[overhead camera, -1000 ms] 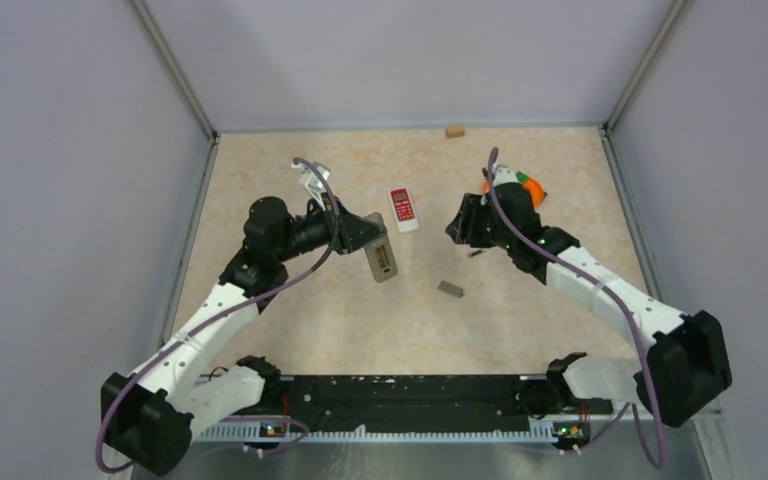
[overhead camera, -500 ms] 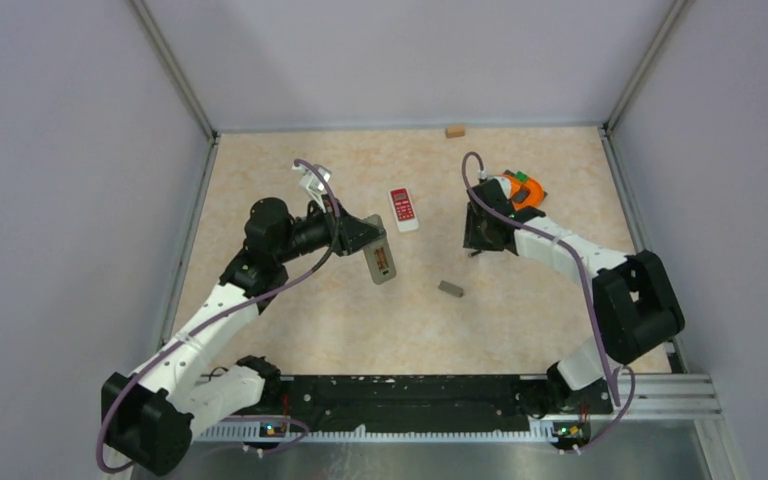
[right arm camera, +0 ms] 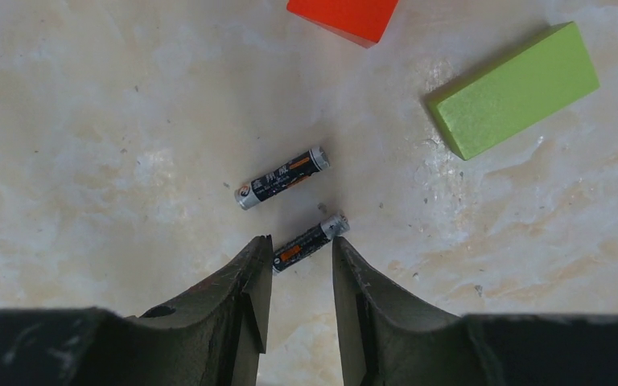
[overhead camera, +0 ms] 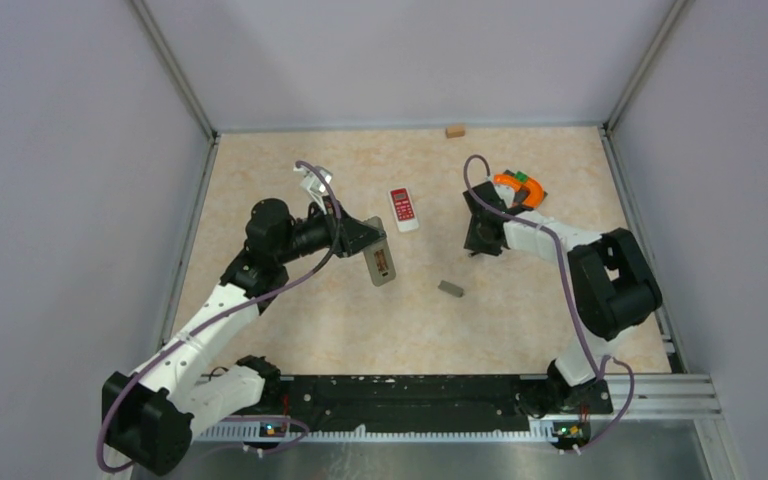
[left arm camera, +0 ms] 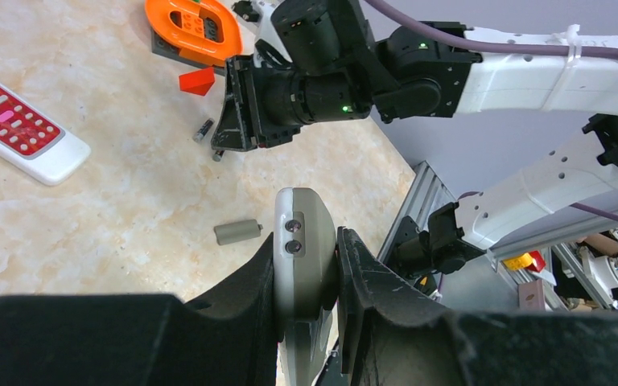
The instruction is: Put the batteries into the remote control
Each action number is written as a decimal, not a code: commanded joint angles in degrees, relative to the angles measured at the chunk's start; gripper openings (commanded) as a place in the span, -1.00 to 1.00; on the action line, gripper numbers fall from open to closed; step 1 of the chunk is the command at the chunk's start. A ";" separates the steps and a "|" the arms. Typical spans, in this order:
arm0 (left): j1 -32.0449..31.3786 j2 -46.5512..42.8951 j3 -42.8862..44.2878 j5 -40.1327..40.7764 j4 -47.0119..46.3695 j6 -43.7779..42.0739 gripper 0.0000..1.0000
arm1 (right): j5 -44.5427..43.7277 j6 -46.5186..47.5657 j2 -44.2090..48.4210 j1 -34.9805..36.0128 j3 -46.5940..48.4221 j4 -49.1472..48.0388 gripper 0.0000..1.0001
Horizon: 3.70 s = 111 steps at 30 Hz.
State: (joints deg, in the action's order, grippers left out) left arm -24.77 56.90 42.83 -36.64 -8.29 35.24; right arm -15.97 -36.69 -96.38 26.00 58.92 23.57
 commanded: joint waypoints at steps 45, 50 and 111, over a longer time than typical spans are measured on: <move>1.68 11.35 0.57 -0.67 -7.12 18.02 -1.00 | 3.98 10.85 33.26 27.90 -11.12 -38.52 -1.00; 3.01 12.75 2.01 -2.27 -4.39 20.58 -1.00 | 4.13 13.28 32.24 31.14 -11.93 -41.37 -1.00; 6.63 10.61 2.96 -6.79 -4.11 25.20 -1.00 | 8.17 10.72 29.72 32.72 -12.32 -42.38 -0.13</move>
State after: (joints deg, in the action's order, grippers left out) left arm -18.46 69.80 43.90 -42.61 -10.22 61.34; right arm -6.44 -24.38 -68.73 58.28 42.48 -21.26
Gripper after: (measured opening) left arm 0.298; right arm 0.394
